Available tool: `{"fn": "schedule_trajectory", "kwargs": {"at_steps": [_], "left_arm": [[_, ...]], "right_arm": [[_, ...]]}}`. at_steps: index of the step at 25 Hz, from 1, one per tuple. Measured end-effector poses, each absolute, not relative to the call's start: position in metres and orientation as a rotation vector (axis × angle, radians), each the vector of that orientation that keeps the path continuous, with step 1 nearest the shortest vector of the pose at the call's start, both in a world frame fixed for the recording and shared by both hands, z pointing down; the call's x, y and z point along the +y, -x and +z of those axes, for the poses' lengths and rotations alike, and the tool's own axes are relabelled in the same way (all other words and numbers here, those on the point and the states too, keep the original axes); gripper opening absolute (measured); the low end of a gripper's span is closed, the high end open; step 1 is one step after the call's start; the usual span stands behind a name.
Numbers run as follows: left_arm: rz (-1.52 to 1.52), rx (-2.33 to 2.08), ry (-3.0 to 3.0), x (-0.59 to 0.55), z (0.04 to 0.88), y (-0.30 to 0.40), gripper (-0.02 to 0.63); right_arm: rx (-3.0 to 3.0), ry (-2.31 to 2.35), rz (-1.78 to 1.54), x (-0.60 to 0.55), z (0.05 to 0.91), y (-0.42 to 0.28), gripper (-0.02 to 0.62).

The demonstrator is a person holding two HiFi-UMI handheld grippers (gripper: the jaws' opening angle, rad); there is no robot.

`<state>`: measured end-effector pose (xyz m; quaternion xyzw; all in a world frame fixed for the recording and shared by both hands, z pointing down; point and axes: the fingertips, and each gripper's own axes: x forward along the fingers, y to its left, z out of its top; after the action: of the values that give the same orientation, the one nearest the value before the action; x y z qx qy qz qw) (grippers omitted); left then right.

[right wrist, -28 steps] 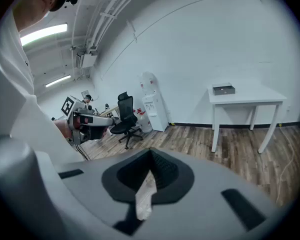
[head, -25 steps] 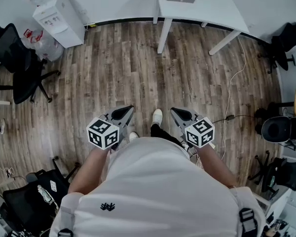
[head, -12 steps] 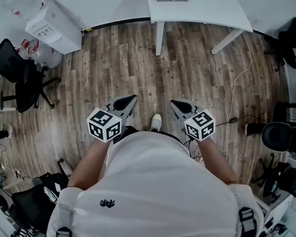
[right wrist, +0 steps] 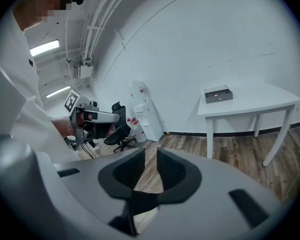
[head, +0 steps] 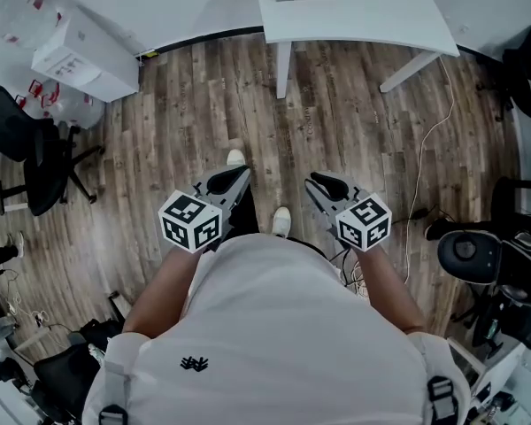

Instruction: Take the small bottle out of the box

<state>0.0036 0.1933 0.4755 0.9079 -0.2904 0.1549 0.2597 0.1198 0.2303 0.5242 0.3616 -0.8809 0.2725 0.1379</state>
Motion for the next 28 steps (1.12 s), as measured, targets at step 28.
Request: {"fn": "schedule_trajectory", "kwargs": {"at_steps": [28], "left_arm": [[0.349, -0.592, -2.514, -0.089, 0.472, 0.05, 0.041]], "right_arm": [[-2.155, -1.366, 0.757, -0.147, 0.524, -0.158, 0.037]]}}
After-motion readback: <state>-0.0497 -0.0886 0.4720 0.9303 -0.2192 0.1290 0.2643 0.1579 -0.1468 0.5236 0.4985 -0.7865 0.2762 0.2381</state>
